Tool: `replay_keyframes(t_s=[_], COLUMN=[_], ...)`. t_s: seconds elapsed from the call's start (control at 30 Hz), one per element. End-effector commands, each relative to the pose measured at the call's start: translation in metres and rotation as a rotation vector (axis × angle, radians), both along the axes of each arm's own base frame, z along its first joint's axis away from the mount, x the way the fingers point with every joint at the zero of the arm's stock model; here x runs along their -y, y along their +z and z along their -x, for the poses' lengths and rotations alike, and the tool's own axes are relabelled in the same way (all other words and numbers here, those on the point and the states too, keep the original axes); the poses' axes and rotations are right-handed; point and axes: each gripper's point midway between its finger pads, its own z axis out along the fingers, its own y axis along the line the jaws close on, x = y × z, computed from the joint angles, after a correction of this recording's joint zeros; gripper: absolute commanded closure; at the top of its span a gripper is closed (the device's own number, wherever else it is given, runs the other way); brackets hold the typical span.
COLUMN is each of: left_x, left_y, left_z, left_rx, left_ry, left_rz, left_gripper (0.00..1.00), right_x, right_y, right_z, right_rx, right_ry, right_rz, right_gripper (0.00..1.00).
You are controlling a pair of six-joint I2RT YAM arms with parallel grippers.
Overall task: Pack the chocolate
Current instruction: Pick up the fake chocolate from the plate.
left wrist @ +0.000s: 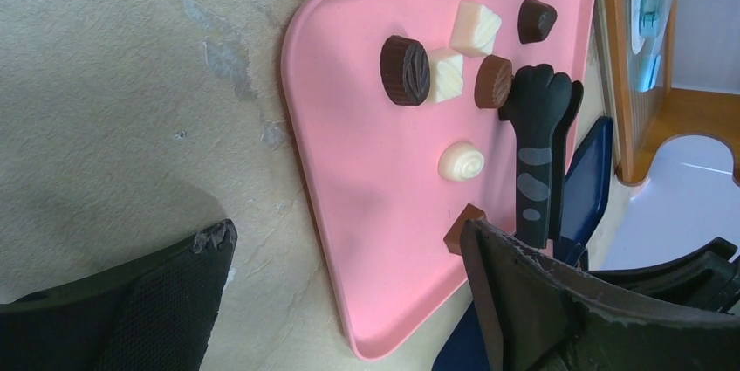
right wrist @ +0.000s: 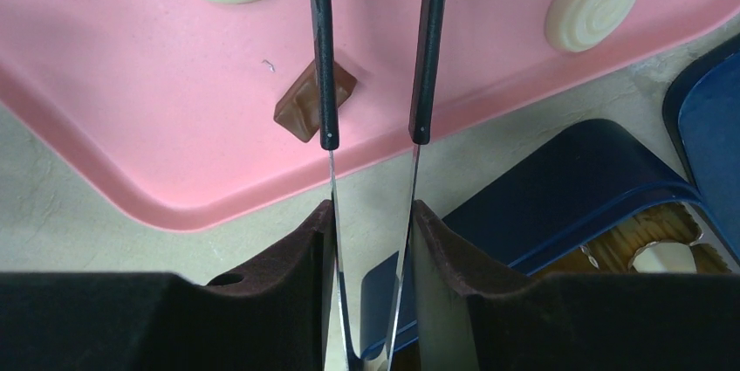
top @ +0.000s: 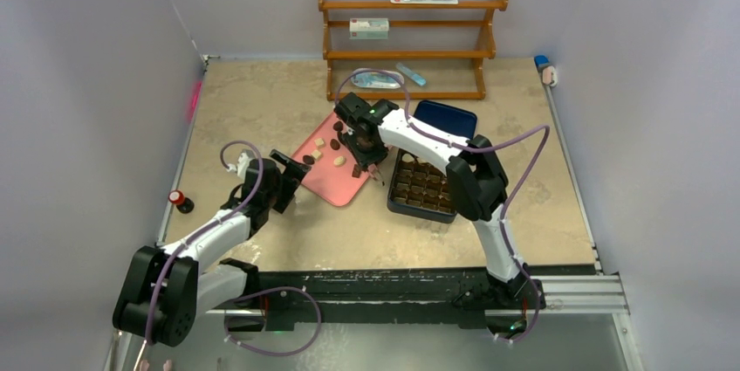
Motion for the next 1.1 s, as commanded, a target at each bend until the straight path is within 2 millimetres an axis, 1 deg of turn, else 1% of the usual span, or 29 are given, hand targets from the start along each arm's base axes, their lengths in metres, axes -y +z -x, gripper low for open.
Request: replay_keyframes(t_s=[0.0,0.17,0.3,0.47,0.6,1.07], left_x=[-0.002,-0.001,-0.001,-0.002,-0.001,-0.002], left_y=[0.002,-0.001,-0.002,-0.002,-0.001,0.005], left_z=[-0.005,-0.004,-0.004,-0.002,-0.002,-0.002], left_rx=[0.022,0.017,0.015,0.016,0.017,0.026], left_ry=[0.022,0.021,0.02,0.023,0.022,0.024], left_rz=[0.014,0.02,0.024,0.021,0.027,0.029], left_gripper=[0.0,0.0,0.0,0.0,0.0,0.0], right_x=[0.0,0.003,0.003,0.007,0.007,0.003], right_y=[0.011,0.009,0.007,0.004,0.009,0.031], right_z=[-0.007,-0.008,-0.011,-0.01,-0.008,-0.007], right_rx=[0.03,0.039,0.047,0.039,0.043,0.086], right_ry=[0.014,0.014,0.015,0.017,0.019,0.029], right_rz=[0.009,0.026,0.038,0.059,0.051,0.003], right_gripper=[0.63,0.65,0.77,0.87,1.0,1.0])
